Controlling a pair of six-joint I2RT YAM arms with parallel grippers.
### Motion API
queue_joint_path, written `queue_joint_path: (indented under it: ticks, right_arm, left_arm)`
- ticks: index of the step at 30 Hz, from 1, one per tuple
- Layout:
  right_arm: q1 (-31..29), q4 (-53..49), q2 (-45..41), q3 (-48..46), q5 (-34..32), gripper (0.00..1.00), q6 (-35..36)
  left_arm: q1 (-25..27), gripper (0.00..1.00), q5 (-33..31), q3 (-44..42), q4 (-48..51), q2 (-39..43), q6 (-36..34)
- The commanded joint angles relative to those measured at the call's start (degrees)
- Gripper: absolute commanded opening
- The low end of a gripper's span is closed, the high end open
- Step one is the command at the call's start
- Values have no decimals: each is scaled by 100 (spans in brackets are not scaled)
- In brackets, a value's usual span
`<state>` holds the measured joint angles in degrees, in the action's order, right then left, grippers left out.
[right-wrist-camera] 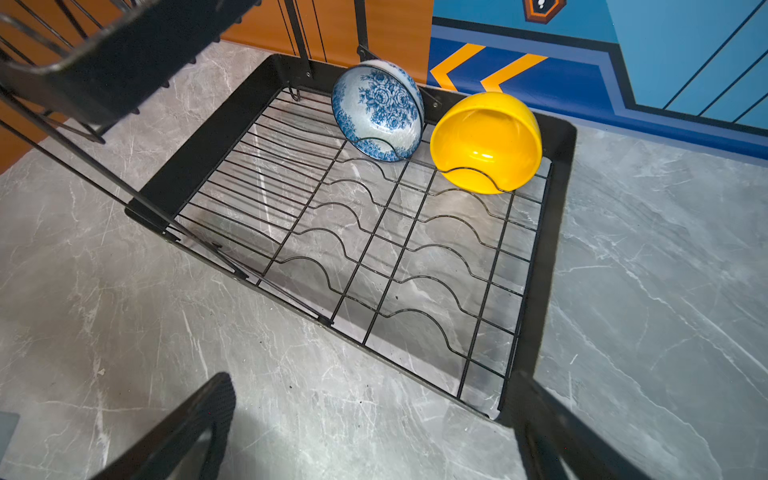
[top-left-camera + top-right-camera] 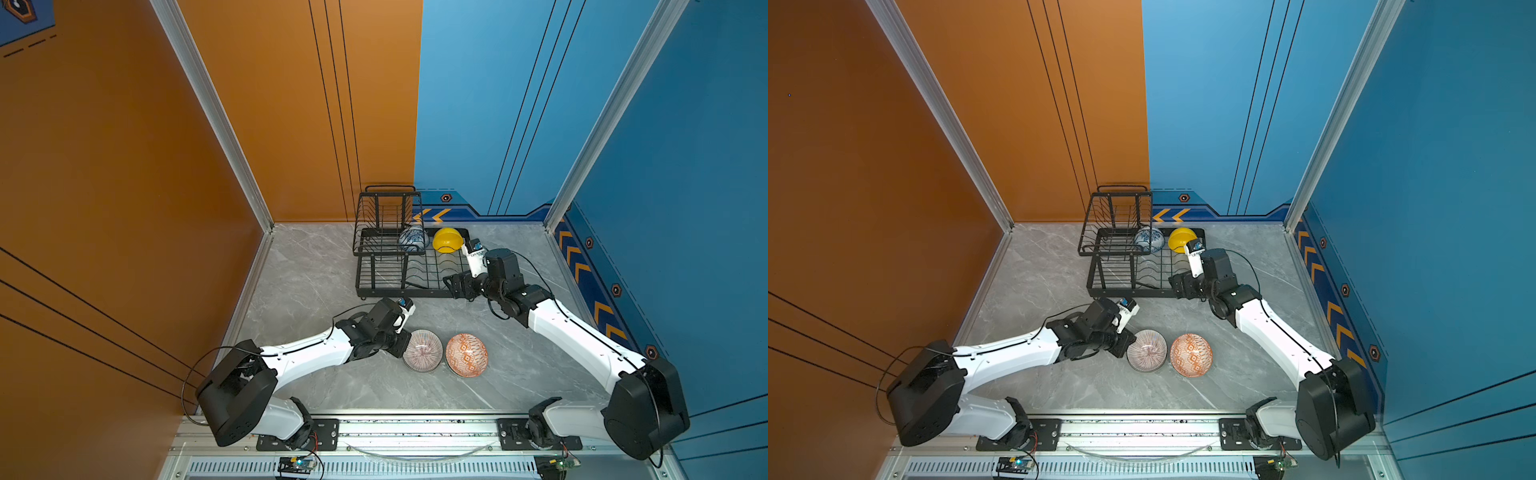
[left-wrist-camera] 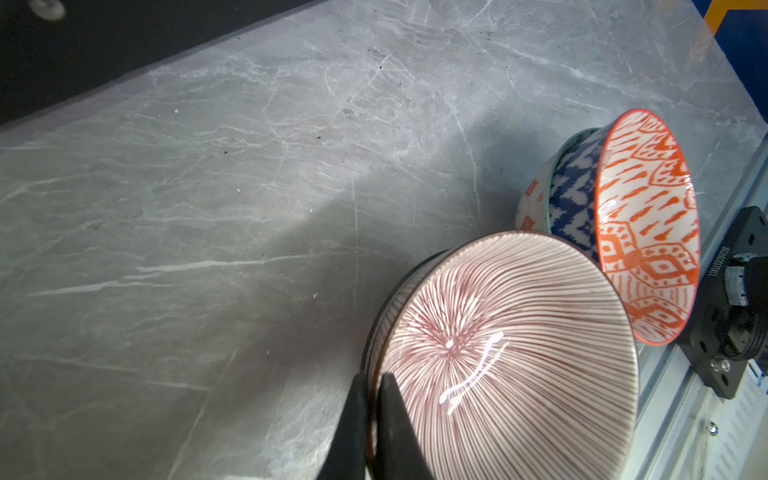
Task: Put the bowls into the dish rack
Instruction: 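Lift the pink striped bowl off the green bowl with the left gripper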
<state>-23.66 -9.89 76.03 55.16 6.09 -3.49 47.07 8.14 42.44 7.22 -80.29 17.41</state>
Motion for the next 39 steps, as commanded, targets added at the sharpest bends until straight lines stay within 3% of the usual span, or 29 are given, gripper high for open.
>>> queue_joint_path:
  ticks: [1,21,39]
  right_arm:
    - [28,-4,-123,-111,115,100,-75]
    - [64,66,-232,-267,228,100,-97]
    - [142,100,-367,-400,279,100,-117]
  left_arm:
    - [66,5,-227,92,292,167,-62]
    - [491,4,-1587,794,1619,281,-273]
    - [533,33,-1491,951,1797,25,-141]
